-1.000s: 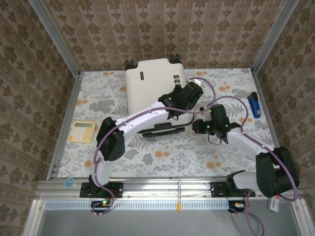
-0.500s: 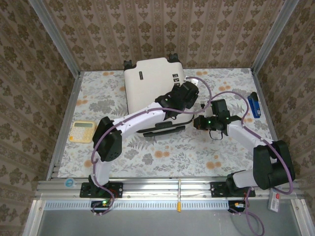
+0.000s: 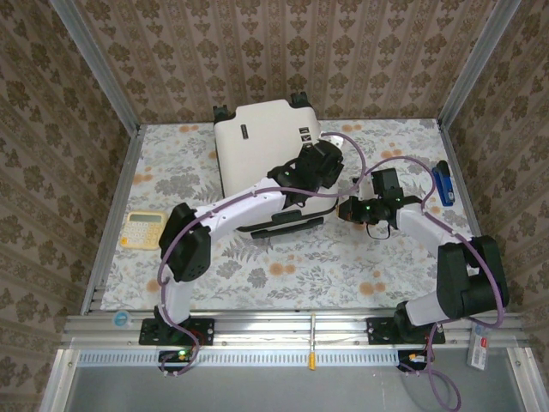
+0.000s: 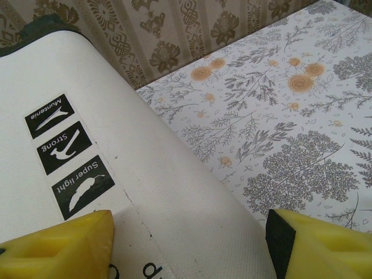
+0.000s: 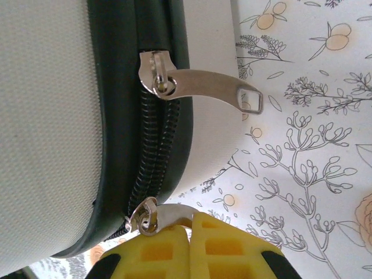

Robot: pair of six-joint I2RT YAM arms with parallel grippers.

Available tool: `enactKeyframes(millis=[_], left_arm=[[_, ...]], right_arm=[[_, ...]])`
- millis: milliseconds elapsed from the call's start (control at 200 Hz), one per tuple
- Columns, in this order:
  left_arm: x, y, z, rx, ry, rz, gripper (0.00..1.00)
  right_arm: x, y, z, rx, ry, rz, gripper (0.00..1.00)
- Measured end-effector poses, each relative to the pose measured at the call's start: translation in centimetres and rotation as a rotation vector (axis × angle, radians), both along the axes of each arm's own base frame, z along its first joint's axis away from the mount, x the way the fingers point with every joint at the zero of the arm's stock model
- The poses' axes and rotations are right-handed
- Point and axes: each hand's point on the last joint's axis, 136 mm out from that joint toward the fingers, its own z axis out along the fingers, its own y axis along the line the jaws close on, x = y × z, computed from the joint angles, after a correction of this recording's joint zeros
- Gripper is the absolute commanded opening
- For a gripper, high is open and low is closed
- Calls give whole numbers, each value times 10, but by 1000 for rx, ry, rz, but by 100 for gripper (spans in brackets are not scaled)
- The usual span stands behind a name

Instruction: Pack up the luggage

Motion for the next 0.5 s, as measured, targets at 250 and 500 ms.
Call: enactKeyframes(millis=[250, 500], left_arm=[[-2, 1, 1, -27, 2, -17, 69], [-4, 1, 1, -39, 4, -24, 68]], right_arm=[[10, -3, 0, 91, 34, -61, 0], [19, -3, 2, 175, 53, -95, 0]])
